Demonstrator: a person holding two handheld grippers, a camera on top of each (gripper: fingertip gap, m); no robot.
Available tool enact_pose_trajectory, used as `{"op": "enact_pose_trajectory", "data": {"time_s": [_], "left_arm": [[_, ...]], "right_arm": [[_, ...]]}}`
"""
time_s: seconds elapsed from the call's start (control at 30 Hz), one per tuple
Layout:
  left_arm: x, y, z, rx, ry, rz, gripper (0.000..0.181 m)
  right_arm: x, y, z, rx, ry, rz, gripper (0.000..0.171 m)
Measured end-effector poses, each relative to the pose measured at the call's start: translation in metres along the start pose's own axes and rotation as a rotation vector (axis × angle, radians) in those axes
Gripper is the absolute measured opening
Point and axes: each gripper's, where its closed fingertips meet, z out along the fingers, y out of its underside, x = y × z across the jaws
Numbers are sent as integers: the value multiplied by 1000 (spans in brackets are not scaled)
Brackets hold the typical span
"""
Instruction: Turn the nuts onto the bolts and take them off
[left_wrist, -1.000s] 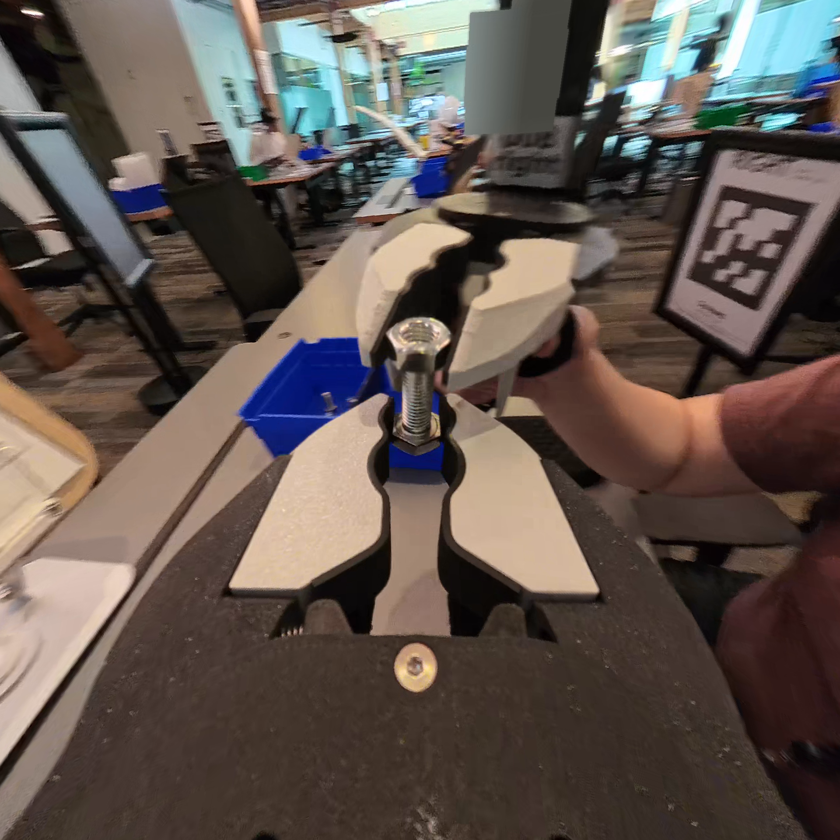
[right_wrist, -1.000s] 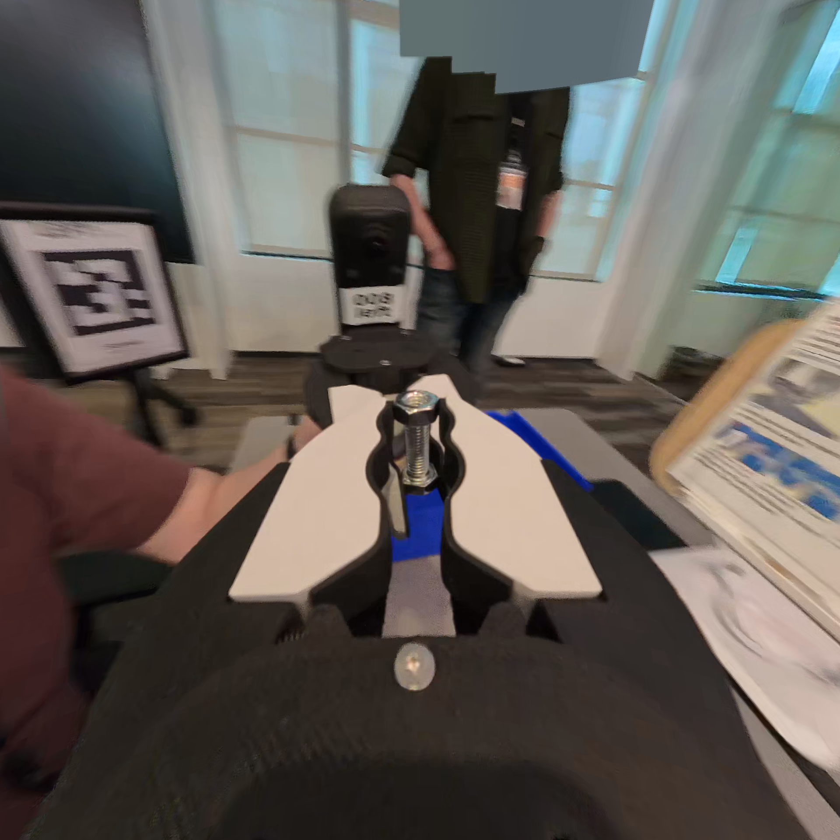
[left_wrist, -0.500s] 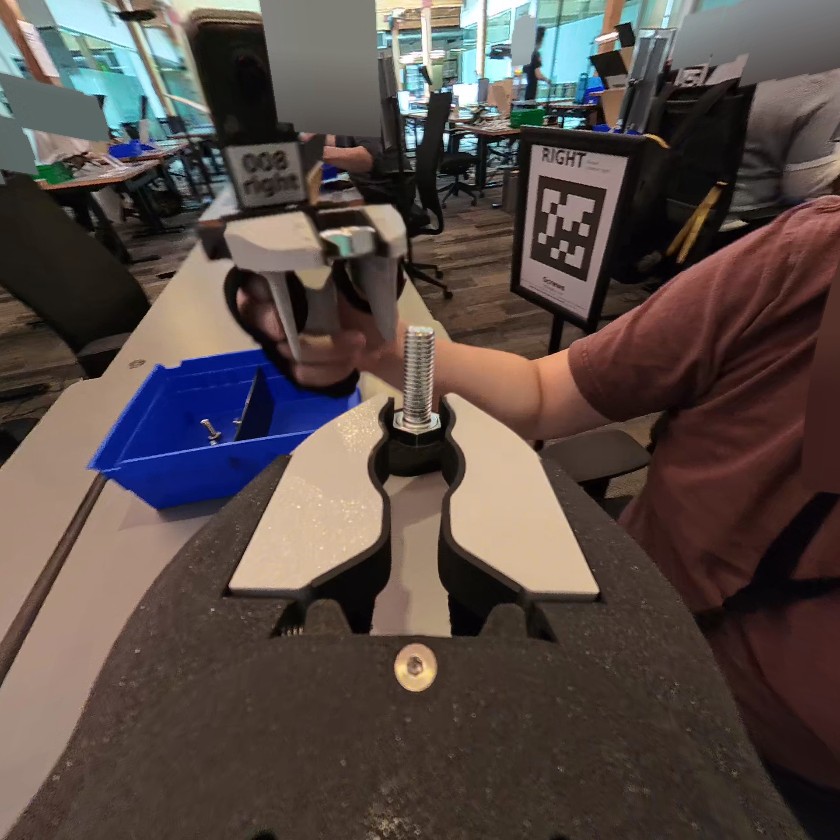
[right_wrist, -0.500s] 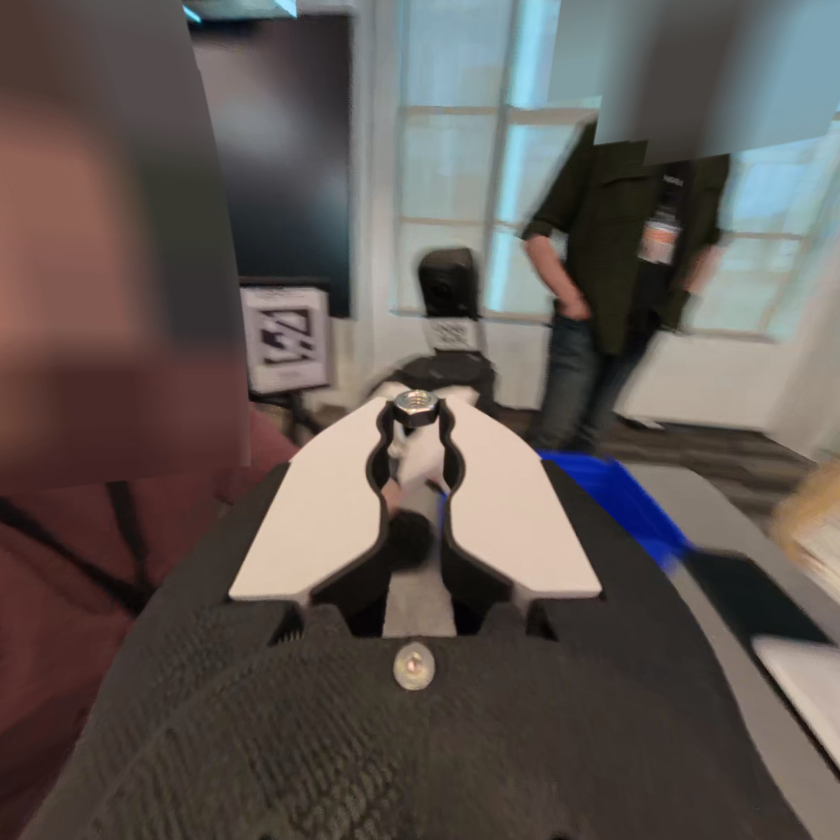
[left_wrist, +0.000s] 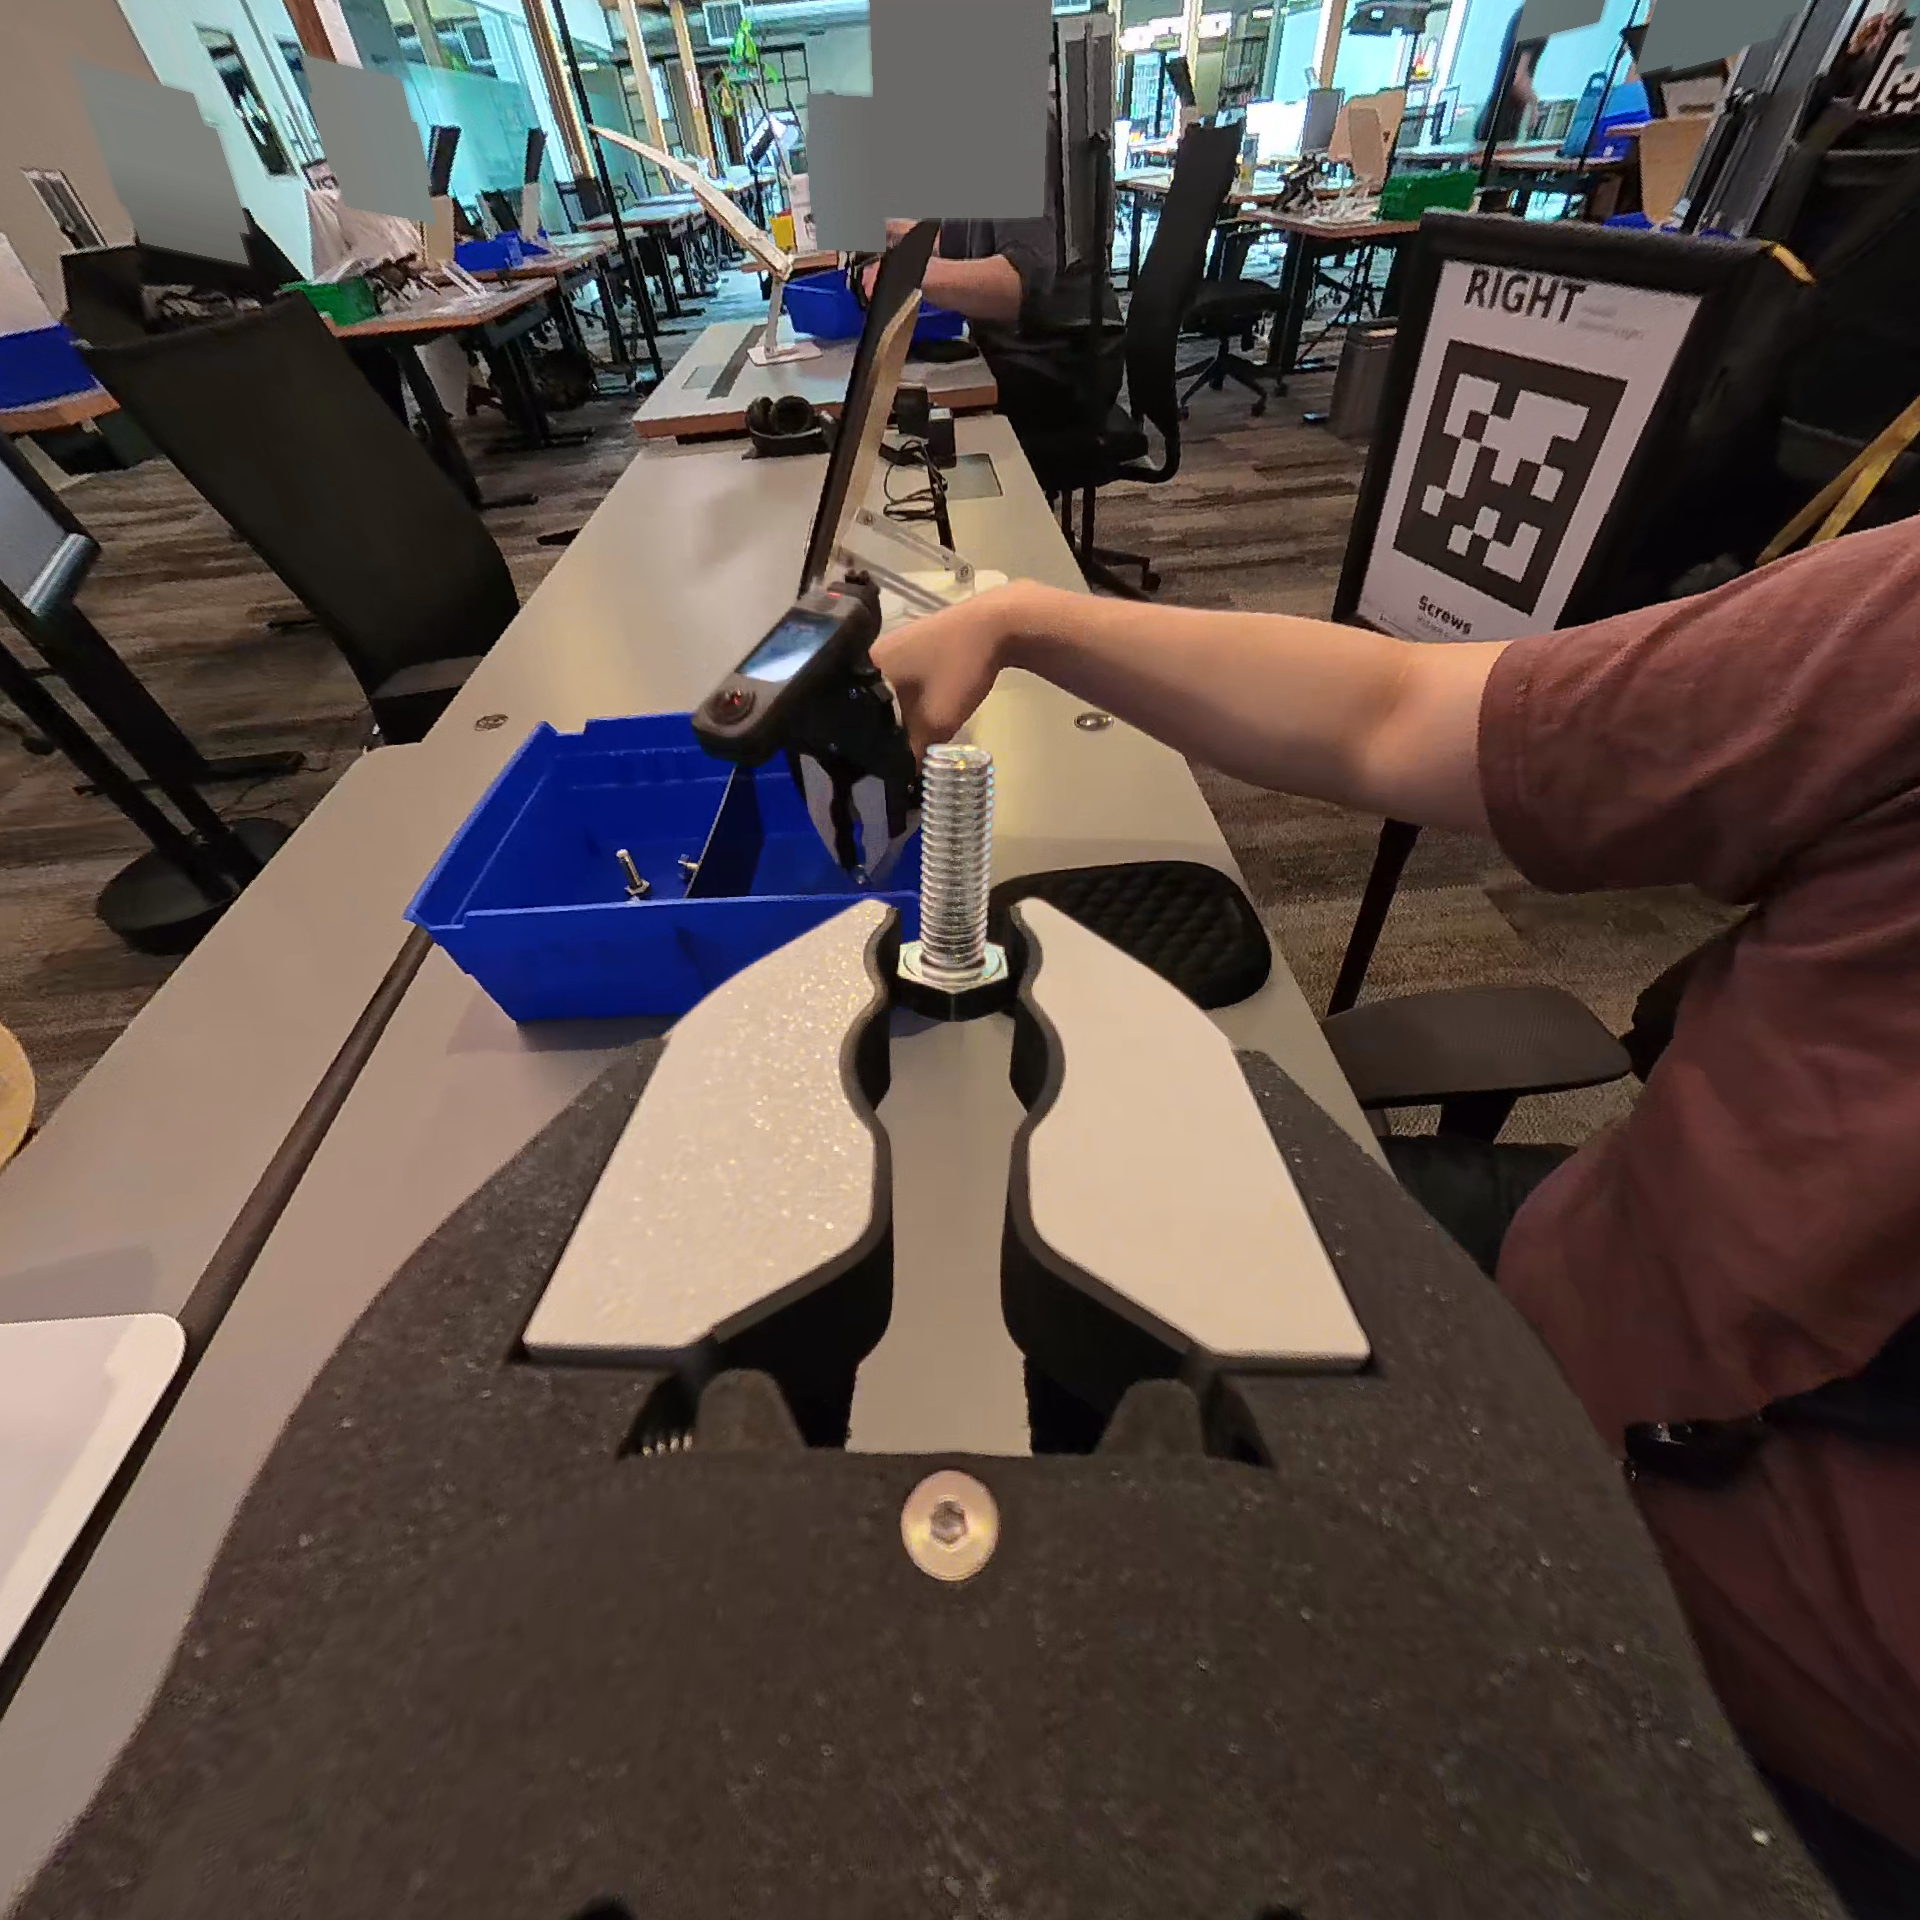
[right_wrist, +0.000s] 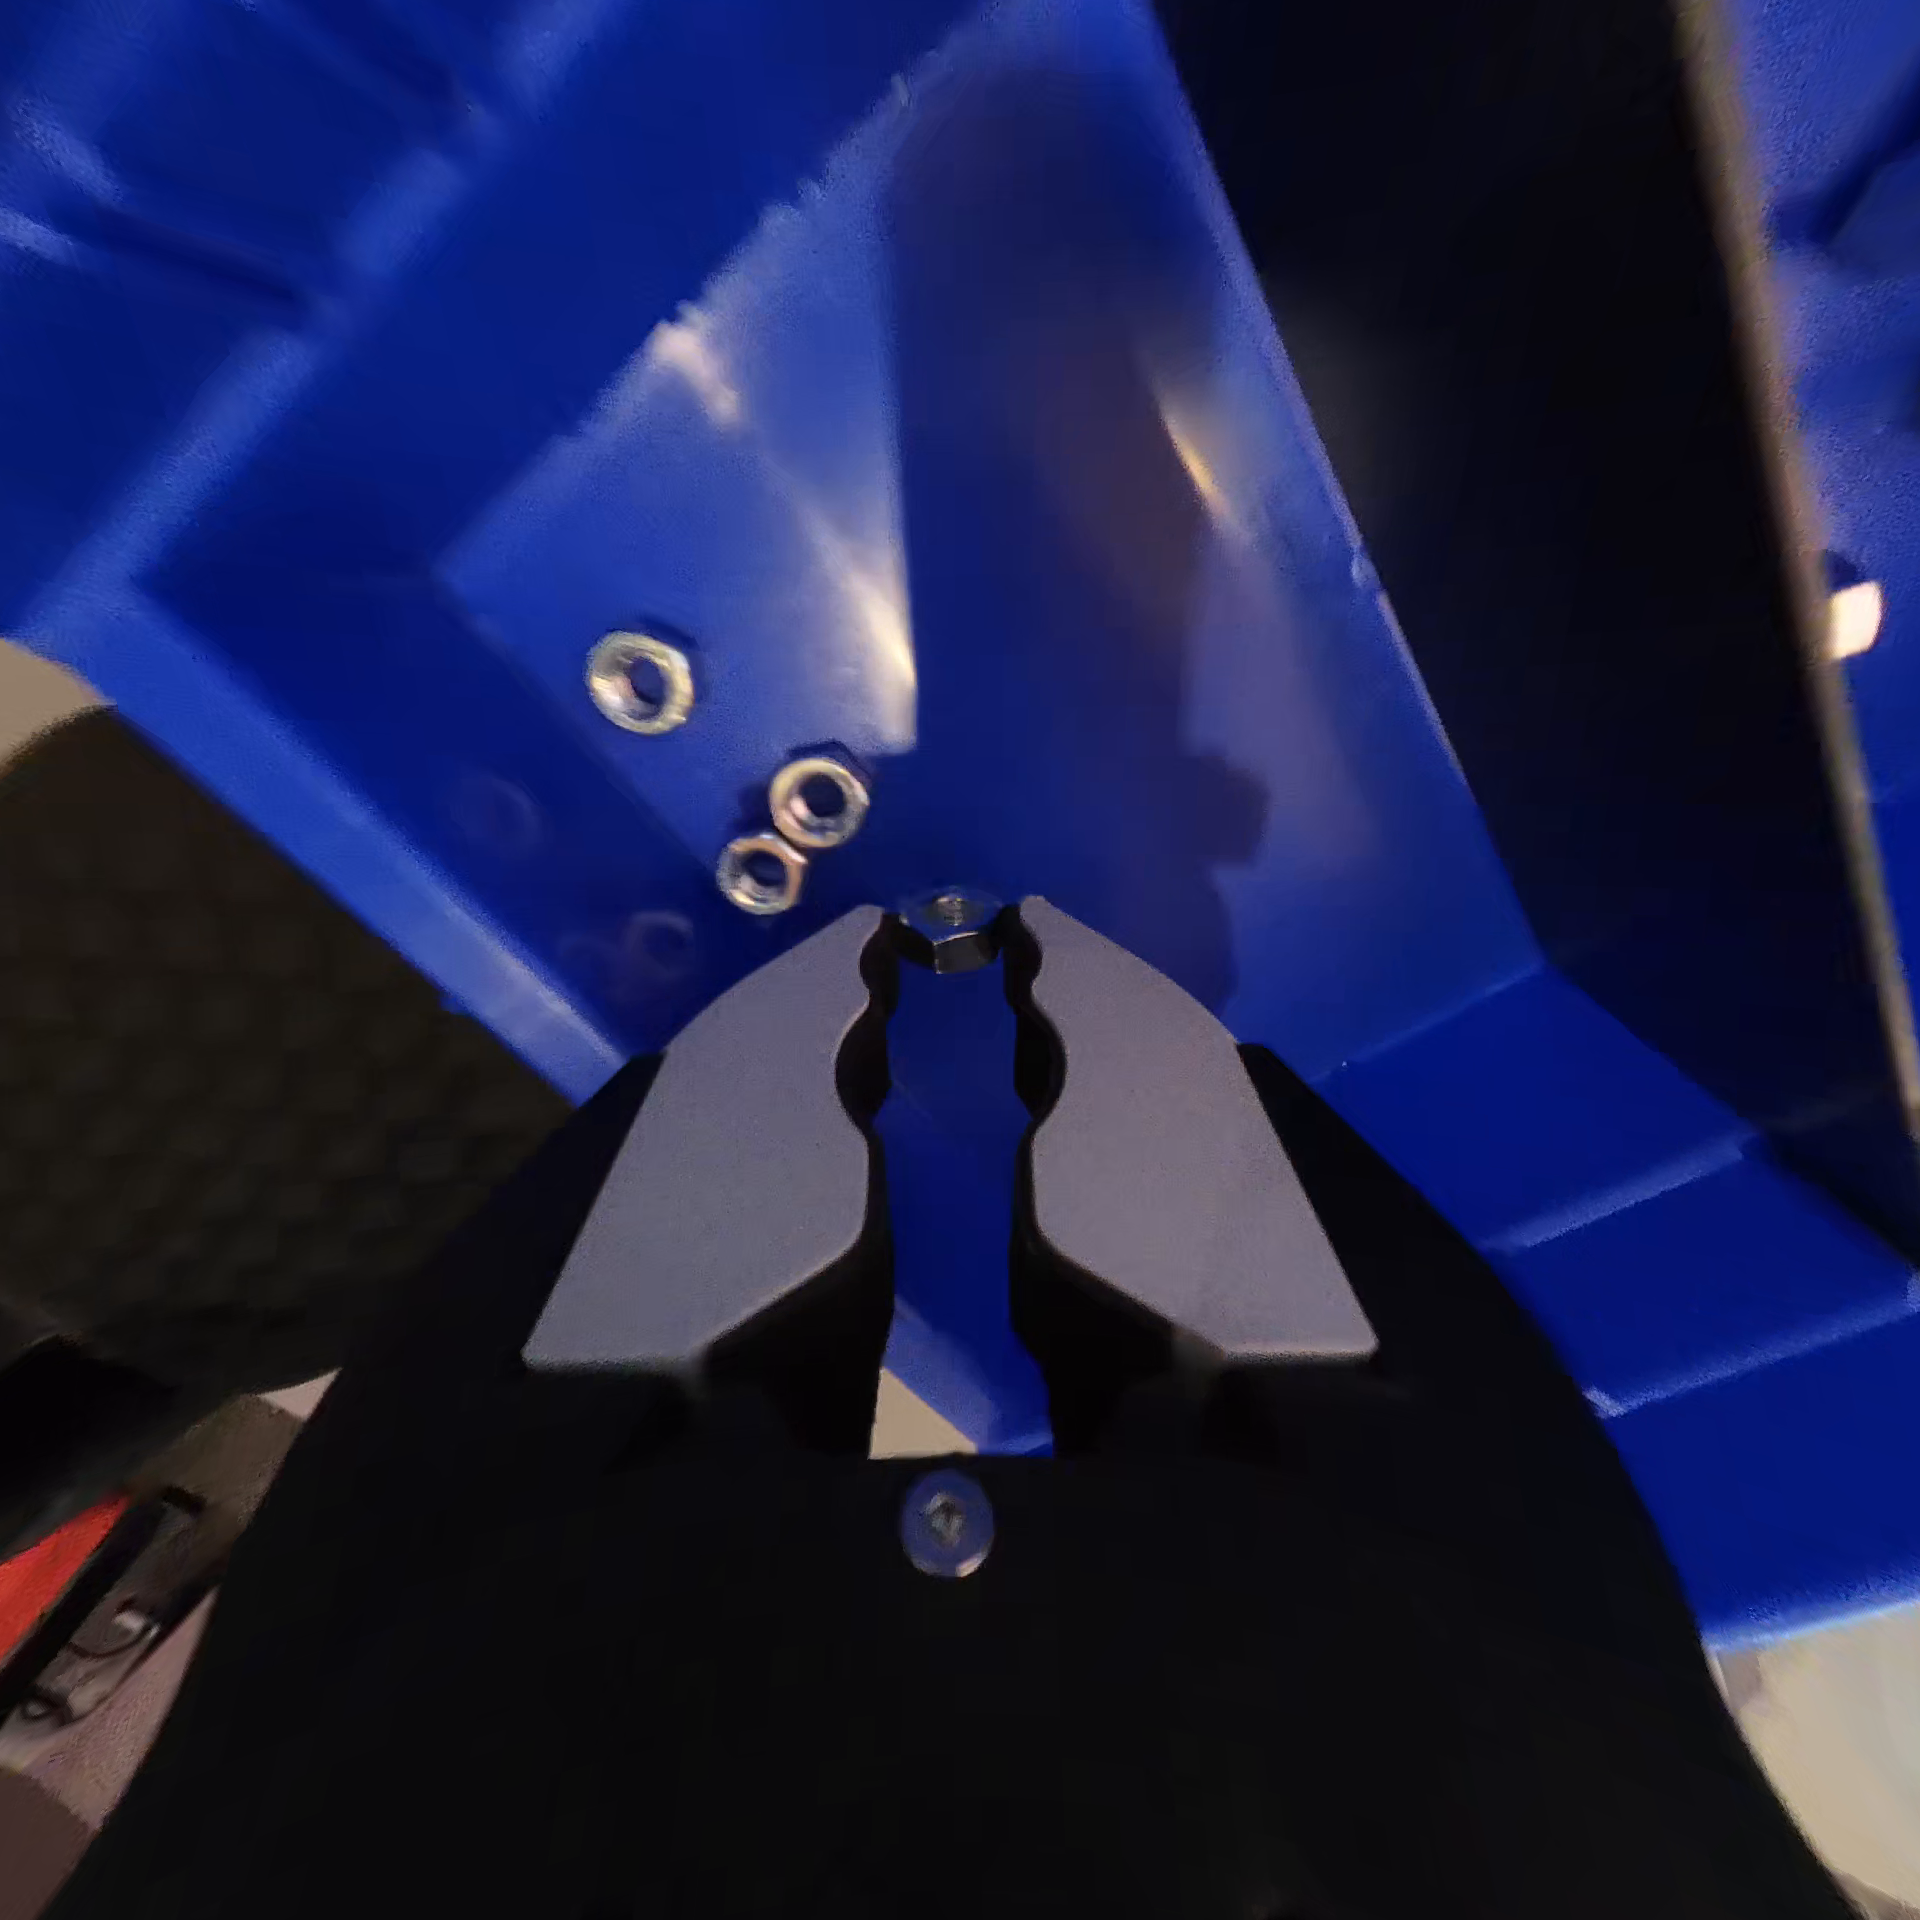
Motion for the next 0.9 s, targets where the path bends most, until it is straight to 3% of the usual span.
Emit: {"op": "enact_pose_trajectory", "data": {"time_s": [0.07,0.17,0.27,0.4,0.5,0.6,0.73,0.83,0.9], "left_arm": [[-2,4,4,-21,-9,1,18],[-6,9,7,-40,-25,-2,18],[-16,12,10,-42,-59,-12,18],[-30,14,16,-13,-98,-47,18],[-38,10,20,44,-114,-93,18],[-40,10,23,58,-125,-102,18],[-37,11,26,56,-118,-95,18],[-33,9,25,62,-99,-81,18],[-29,8,25,58,-82,-67,18]], "right_arm": [[9,5,7,-27,34,17,22],[19,-5,-8,78,92,61,24],[21,-38,-67,308,250,75,38],[-47,-124,-176,801,358,-69,39],[-154,-191,-237,1212,89,-255,37],[-213,-232,-255,1380,-120,-311,35],[-232,-264,-248,1397,-260,-291,28],[-233,-269,-250,1439,-316,-277,10],[-233,-268,-250,1445,-351,-283,10]]}}
